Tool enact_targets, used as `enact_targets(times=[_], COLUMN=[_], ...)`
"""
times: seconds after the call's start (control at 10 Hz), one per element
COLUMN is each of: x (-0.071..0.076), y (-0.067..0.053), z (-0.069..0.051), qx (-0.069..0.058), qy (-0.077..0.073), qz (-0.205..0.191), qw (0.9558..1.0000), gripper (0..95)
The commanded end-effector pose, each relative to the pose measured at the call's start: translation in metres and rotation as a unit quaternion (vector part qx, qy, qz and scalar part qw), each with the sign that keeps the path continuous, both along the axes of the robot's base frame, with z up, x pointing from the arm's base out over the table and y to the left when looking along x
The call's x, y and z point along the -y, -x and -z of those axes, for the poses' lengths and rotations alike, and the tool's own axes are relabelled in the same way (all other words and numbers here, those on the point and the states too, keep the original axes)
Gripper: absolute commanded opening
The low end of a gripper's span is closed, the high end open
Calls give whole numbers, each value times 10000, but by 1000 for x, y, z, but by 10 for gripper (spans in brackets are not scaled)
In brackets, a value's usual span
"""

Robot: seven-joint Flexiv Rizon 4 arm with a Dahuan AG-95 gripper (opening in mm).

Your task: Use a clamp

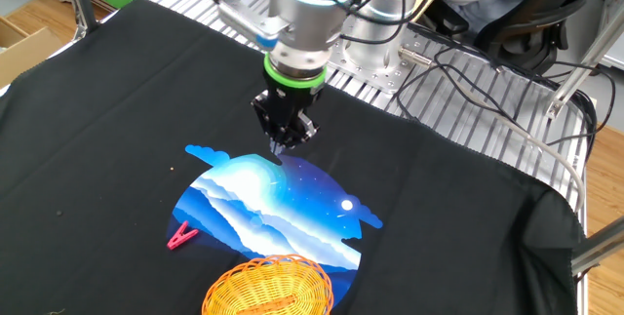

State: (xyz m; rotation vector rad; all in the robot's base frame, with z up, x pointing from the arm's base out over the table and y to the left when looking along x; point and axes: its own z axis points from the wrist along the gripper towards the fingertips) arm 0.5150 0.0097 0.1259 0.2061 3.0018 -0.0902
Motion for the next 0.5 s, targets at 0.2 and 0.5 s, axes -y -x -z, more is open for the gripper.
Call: enact_targets(times=[0.2, 0.5], x=[4, 8], y=[-13, -28], z=[12, 25], qx=[-7, -19], qy=[-52, -55], qz=[-22, 49], qw=[10000, 10000], gripper=[0, 0])
